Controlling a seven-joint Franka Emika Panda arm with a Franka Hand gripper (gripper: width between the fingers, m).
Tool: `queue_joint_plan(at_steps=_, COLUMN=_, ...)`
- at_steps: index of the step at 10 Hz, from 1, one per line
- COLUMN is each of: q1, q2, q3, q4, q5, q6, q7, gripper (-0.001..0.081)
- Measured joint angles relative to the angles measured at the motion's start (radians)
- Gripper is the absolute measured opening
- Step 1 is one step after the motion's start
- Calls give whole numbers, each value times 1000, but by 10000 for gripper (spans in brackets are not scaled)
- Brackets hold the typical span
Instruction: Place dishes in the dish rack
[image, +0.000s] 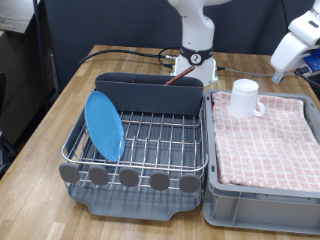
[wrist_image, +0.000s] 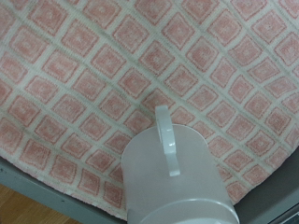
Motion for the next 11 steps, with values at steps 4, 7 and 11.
queue_joint_plan(at_steps=4, q1=0, q2=19, q3=7, q4=36, q5=-2, q6=-76, q7=-49, gripper=803)
queue_joint_plan(at_steps=7, q1=0, q2=55, q3=15, q4=36, q5=-2, q6=-48, q7=-55, gripper=803)
queue_joint_plan(at_steps=11, q1=0, q2=97, q3=14, q4=14, q5=-10, q6=-7, q7=-64, gripper=803)
